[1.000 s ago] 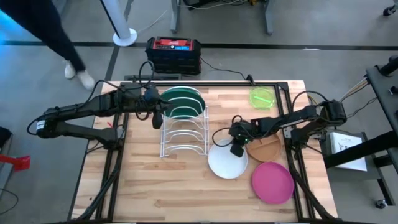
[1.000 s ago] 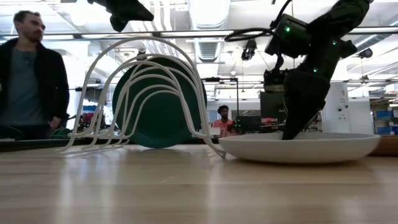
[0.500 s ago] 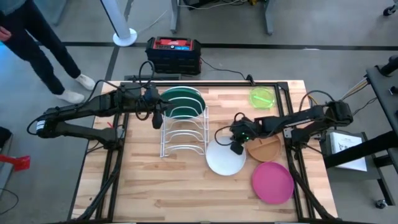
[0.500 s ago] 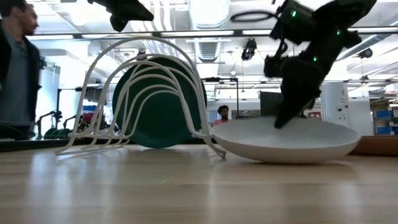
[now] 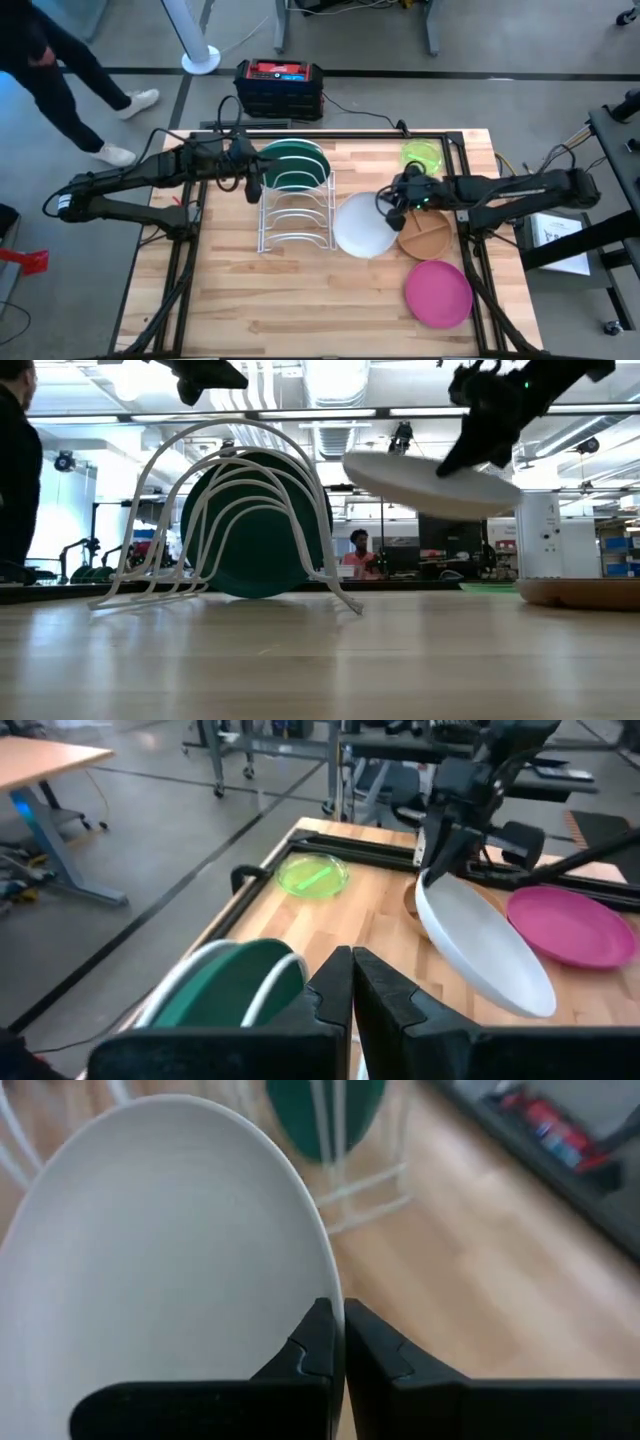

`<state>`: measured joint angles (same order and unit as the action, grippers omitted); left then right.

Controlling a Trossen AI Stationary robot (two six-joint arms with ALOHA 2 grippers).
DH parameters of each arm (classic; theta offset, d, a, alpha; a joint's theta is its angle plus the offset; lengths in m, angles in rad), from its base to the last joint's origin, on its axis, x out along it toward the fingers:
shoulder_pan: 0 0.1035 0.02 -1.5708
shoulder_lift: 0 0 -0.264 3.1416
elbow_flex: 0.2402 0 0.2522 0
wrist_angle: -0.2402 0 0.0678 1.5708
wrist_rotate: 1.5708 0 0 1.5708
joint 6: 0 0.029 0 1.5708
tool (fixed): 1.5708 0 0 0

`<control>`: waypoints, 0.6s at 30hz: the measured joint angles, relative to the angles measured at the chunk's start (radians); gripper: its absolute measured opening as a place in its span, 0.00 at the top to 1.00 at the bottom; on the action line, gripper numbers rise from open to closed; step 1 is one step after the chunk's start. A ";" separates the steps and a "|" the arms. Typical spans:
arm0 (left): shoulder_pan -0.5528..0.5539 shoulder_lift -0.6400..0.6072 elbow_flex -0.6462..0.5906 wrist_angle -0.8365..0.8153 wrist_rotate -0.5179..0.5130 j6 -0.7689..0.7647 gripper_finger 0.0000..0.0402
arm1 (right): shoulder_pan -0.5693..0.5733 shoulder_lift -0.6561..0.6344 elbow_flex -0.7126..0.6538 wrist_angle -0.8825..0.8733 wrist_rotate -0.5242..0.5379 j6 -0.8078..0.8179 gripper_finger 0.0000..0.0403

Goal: Sort dishes
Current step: Put the white plate in the white dish rack

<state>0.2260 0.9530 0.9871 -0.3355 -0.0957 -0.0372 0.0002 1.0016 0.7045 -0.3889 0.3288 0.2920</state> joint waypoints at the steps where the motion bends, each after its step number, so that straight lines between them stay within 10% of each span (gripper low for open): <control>1: 0.000 0.000 0.000 0.003 -0.009 0.003 1.00 | 0.000 -0.017 0.001 0.011 0.026 -0.015 1.00; 8: 0.000 -0.003 0.000 0.055 -0.063 0.037 1.00 | 0.000 -0.026 0.004 0.274 0.257 -0.251 1.00; 18: 0.000 -0.039 0.000 0.184 -0.063 0.064 1.00 | 0.000 0.128 0.003 0.821 0.330 -0.665 1.00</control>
<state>0.2260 0.9138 0.9871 -0.1511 -0.1589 0.0264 -0.0002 1.1291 0.7078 0.4325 0.6590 -0.3729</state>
